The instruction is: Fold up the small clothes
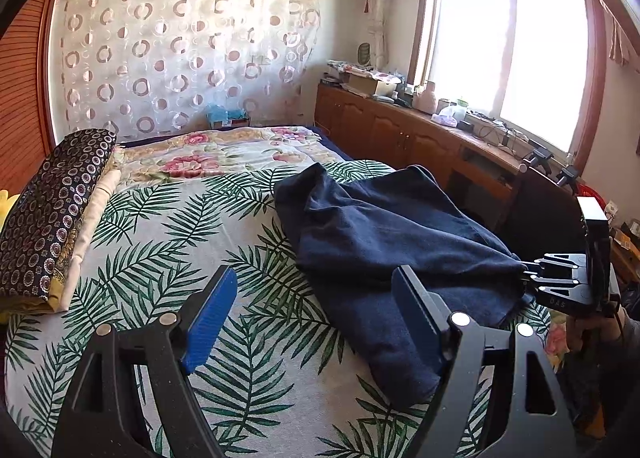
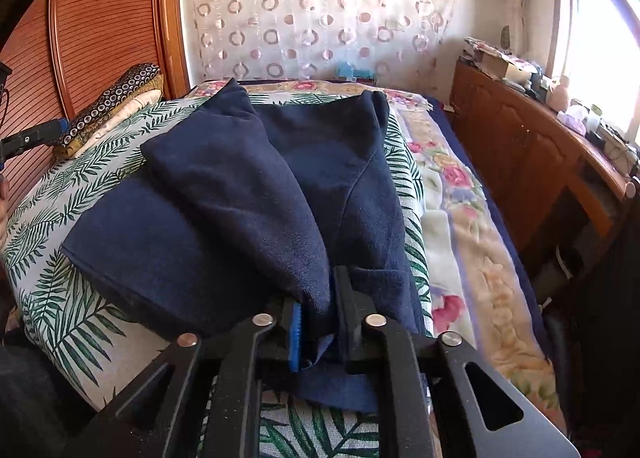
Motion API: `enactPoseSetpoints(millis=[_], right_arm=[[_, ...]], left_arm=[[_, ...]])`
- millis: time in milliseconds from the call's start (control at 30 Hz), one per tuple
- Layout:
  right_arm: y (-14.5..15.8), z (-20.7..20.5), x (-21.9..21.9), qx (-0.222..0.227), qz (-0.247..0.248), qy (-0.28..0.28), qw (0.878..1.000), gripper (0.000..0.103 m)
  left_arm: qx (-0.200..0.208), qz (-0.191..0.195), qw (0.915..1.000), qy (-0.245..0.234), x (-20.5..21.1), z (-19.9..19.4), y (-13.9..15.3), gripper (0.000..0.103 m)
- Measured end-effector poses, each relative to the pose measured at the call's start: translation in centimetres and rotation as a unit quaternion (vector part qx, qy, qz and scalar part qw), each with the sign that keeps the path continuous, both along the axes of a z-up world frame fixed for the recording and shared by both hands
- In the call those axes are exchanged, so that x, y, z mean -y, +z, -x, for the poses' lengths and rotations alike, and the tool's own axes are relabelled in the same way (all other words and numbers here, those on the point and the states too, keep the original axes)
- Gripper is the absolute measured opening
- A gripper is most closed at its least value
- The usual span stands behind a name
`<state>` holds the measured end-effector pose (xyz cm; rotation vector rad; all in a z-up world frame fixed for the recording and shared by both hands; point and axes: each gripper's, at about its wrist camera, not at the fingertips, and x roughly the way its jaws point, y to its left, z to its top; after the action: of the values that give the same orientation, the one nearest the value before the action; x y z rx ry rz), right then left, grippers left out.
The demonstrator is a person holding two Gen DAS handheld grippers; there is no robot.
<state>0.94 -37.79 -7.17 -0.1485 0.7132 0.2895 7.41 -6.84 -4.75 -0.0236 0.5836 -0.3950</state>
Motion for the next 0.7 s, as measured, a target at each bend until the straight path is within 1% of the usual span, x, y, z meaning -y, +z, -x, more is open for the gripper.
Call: enactPoseSetpoints(millis=[67, 167, 233, 267, 300, 400, 567, 700], right_arm=[[0.3, 0.3, 0.1, -0.001, -0.002, -0.001, 1.0, 0.026], [0.9, 1.1, -0.1, 0.007, -0.005, 0.008, 1.0, 0.027], [1.6, 1.6, -0.6, 0.019, 0.001, 0.012, 1.0, 0.031], [2.1, 1.9, -0.8, 0.027, 0.002, 0.015, 1.0, 0.035], [2.6, 2.0, -1.0, 0.034, -0.001, 0.018, 0.999, 0.038], [3.6, 1.8, -2.2, 0.045, -0.021, 0.029, 0.998, 0.043], [3.9, -0.4, -5.6, 0.051, -0.023, 0.062, 0.997, 0.044], [3.7, -3.2, -8.7, 0.032, -0.034, 0.11, 0.993, 0.044]], left_arm=[[0.001, 0.0, 1.0, 0.002, 0.0, 0.1, 0.0, 0.08], [0.003, 0.001, 1.0, 0.006, -0.2, 0.2, 0.1, 0.08], [0.006, 0.005, 0.9999, 0.01, -0.3, 0.3, 0.1, 0.08], [0.007, 0.006, 0.9999, 0.012, -0.4, 0.3, 0.2, 0.08], [0.009, 0.008, 0.9998, 0.014, -0.5, 0.3, 0.2, 0.08], [0.012, 0.01, 0.9997, 0.02, -0.7, 0.3, 0.2, 0.08], [0.015, 0.009, 0.9995, 0.026, -1.1, 0.4, 0.2, 0.08], [0.016, 0.017, 0.9991, 0.036, -1.8, 0.4, 0.1, 0.08]])
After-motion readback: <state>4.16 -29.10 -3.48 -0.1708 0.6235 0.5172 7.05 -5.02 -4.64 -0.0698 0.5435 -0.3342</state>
